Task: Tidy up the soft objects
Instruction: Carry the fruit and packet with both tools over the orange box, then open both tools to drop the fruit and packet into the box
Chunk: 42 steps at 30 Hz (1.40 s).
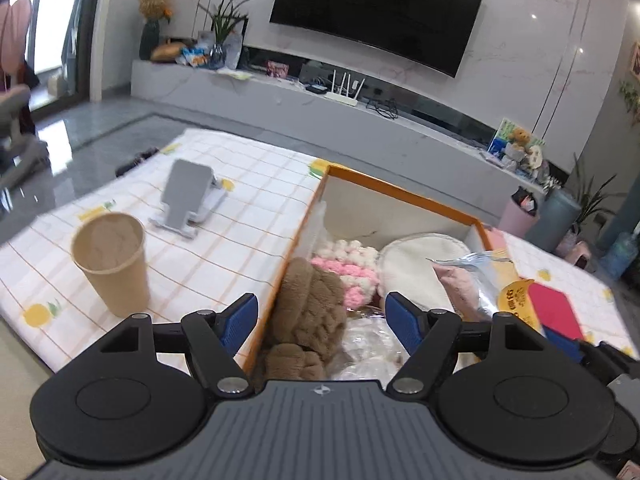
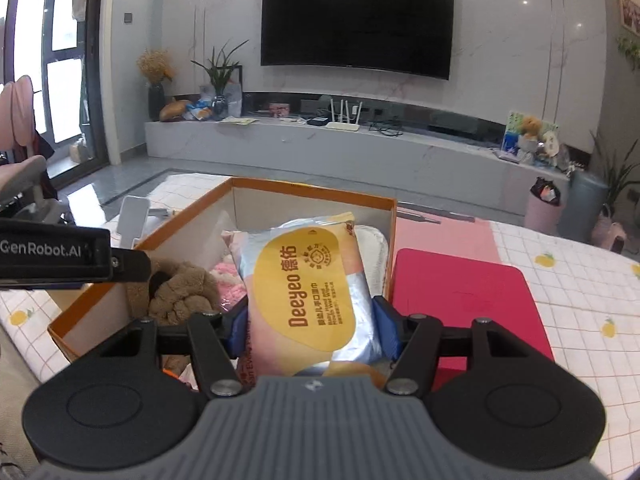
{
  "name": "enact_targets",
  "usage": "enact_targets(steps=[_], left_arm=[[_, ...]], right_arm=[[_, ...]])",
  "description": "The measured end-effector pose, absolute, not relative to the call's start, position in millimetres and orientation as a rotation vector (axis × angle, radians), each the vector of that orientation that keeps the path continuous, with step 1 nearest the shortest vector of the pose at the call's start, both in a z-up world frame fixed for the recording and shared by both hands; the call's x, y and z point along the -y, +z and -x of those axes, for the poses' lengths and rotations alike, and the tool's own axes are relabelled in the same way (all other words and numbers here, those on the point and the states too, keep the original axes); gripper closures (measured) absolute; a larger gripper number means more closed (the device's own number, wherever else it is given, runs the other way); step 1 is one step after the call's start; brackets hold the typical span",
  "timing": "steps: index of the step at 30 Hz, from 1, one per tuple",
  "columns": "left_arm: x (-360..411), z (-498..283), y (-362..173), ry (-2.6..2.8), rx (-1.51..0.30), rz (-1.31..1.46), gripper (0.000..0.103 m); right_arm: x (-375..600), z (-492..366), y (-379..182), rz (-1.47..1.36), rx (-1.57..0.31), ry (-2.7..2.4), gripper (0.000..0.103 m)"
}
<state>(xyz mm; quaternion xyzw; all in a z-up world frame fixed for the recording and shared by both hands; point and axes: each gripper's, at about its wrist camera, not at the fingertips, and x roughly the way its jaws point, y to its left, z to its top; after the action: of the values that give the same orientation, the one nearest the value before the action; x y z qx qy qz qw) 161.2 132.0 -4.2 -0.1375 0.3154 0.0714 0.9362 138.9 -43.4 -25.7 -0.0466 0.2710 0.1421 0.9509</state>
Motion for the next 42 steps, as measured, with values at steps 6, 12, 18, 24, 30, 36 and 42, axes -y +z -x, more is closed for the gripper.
enact_targets(steps=[6, 12, 18, 24, 30, 36, 42], left_arm=[[-135.3, -162.0, -9.8, 0.131, -0.674, 0.299, 0.017], [-134.7, -159.9, -7.6, 0.112, -0.671, 0.301, 0.017], [-131.4, -157.9, -5.8, 0.130, -0.664, 0.302, 0.017], [-131.4, -154.7, -4.1, 0.185, -0.635, 0.297, 0.016], [-122.5, -150.2, -1.4, 0.207, -0.576, 0.162, 0.014], [-106.4, -143.4, 15.5, 0.226, -0.535, 0.082, 0.014], [-85.9, -115.3, 43.1, 0.205, -0.414, 0.049, 0.007]], right_arm=[[38.6, -133.8, -27.8, 0.094, -0.555, 0.268, 0.041], [37.2, -129.4, -29.2, 0.095, -0.537, 0.255, 0.018], [40.1, -127.5, -30.4, 0.085, -0.549, 0.253, 0.016], [37.5, -121.0, -30.8, 0.078, -0.554, 0.277, 0.014], [35.6, -112.8, -27.8, 0.050, -0.542, 0.286, 0.014], [36.4, -104.8, -17.1, 0.015, -0.524, 0.307, 0.014], [54.4, -82.8, 20.6, -0.019, -0.467, 0.319, 0.014]])
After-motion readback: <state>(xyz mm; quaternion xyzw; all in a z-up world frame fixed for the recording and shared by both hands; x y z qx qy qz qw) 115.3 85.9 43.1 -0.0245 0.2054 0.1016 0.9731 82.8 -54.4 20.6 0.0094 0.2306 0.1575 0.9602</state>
